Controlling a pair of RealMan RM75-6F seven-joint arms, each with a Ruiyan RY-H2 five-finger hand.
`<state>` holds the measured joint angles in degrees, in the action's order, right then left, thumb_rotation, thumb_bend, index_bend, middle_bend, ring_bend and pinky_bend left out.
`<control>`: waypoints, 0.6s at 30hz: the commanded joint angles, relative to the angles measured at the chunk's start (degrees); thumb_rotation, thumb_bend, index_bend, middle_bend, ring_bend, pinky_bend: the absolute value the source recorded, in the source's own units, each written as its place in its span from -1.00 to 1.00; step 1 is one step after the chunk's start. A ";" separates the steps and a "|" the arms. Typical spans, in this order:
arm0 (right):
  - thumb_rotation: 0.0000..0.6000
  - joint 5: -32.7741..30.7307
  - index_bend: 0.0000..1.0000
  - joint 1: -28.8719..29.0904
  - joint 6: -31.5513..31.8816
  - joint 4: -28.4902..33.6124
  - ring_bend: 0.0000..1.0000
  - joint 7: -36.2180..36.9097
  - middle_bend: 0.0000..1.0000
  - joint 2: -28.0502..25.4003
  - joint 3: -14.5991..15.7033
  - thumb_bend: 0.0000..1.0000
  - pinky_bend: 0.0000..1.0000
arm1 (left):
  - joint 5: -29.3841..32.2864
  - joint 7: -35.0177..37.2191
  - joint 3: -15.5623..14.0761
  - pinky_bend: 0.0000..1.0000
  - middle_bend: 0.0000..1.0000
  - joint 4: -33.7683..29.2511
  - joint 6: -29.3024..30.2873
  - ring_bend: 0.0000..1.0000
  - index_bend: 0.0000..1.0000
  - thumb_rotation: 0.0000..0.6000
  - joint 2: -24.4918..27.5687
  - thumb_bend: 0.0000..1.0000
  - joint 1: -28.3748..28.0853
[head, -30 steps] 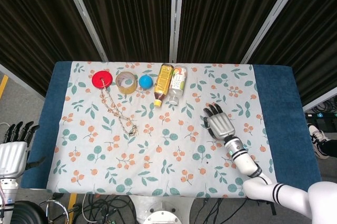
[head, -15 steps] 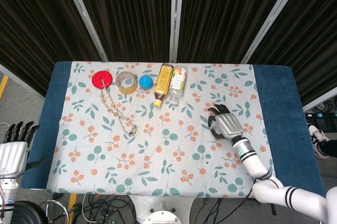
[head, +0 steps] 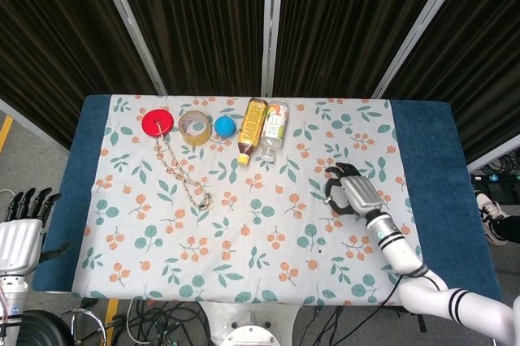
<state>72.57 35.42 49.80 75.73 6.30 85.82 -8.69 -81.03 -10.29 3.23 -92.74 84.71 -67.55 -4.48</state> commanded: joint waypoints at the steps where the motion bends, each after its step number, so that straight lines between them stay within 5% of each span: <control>1: 1.00 -0.22 0.16 0.10 -0.23 -0.13 -1.00 -0.16 -0.68 0.11 0.04 -0.35 -1.00 | -0.01 0.11 -0.01 -1.00 -0.82 0.06 -0.02 -1.00 -0.66 1.00 0.00 -1.00 0.00; 18: 1.00 -0.24 -0.06 0.51 -0.75 -0.09 -1.00 -0.44 -0.70 0.01 0.36 -0.34 -1.00 | -0.09 0.23 0.01 -1.00 -0.82 0.32 0.15 -1.00 -0.66 1.00 -0.17 -1.00 0.11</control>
<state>72.33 35.93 49.05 75.64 5.86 85.83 -8.33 -81.11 -10.05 3.24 -92.41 84.85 -67.73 -4.37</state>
